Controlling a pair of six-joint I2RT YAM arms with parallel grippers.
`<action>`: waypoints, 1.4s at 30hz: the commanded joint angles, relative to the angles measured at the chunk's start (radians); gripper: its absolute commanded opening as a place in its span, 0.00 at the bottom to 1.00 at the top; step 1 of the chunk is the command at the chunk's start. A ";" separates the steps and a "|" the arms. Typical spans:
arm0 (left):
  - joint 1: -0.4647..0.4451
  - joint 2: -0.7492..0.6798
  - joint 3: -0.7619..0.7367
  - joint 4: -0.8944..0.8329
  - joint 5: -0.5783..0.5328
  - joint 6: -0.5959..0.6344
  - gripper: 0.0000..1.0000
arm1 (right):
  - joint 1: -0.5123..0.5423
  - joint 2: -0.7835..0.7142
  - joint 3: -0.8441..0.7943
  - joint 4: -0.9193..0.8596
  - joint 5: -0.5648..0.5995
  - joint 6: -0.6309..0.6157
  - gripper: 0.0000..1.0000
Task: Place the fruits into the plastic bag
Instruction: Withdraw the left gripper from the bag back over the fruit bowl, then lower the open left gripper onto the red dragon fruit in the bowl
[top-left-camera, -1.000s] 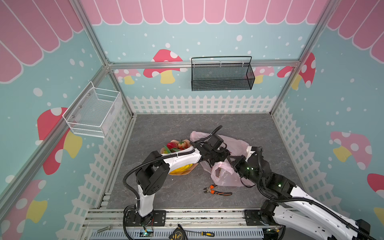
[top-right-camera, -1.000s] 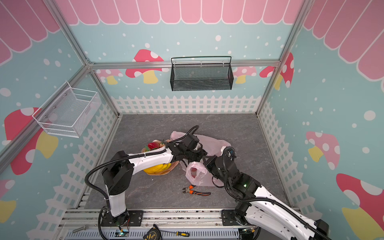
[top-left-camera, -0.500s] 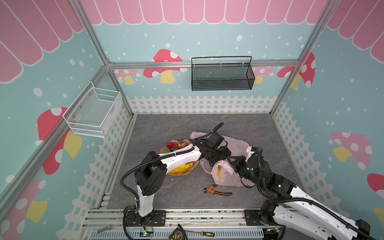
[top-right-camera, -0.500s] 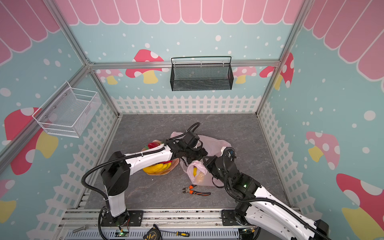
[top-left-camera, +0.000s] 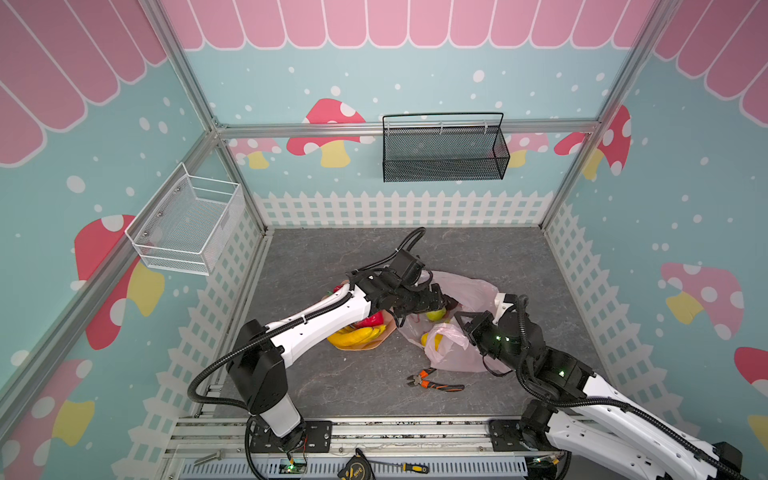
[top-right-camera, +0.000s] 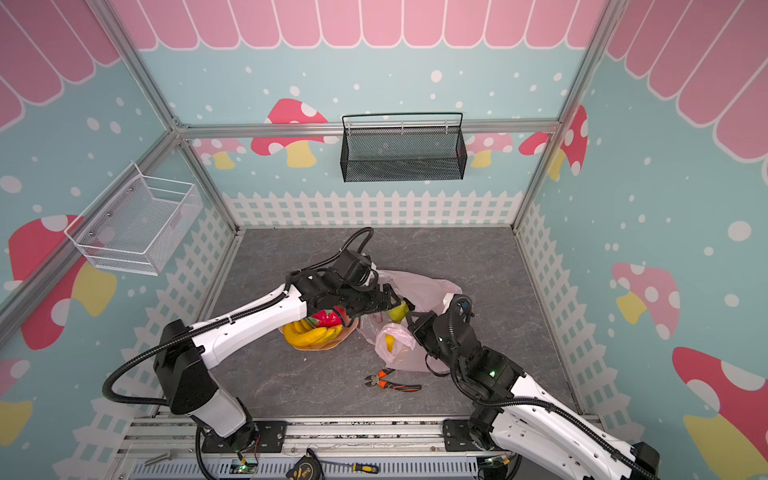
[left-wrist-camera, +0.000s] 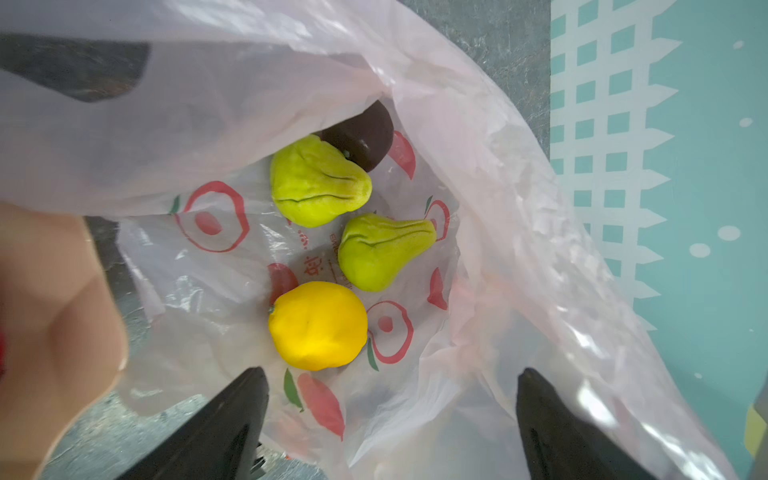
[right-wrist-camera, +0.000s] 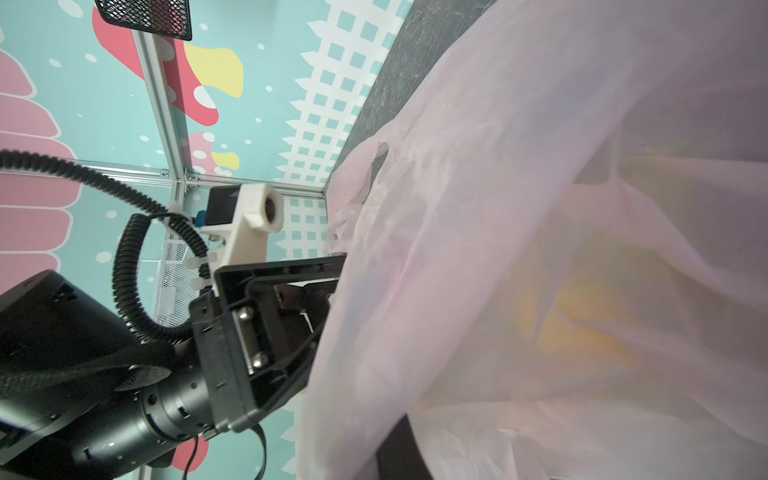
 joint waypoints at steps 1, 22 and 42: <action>0.035 -0.058 -0.026 -0.083 -0.030 0.060 0.93 | -0.003 -0.007 -0.011 -0.014 0.017 0.016 0.00; 0.374 -0.300 -0.102 -0.393 -0.133 0.329 0.93 | -0.003 0.012 0.010 -0.014 0.012 0.008 0.00; 0.410 -0.226 -0.218 -0.254 -0.161 0.087 1.00 | -0.003 0.016 0.022 -0.017 0.005 -0.009 0.00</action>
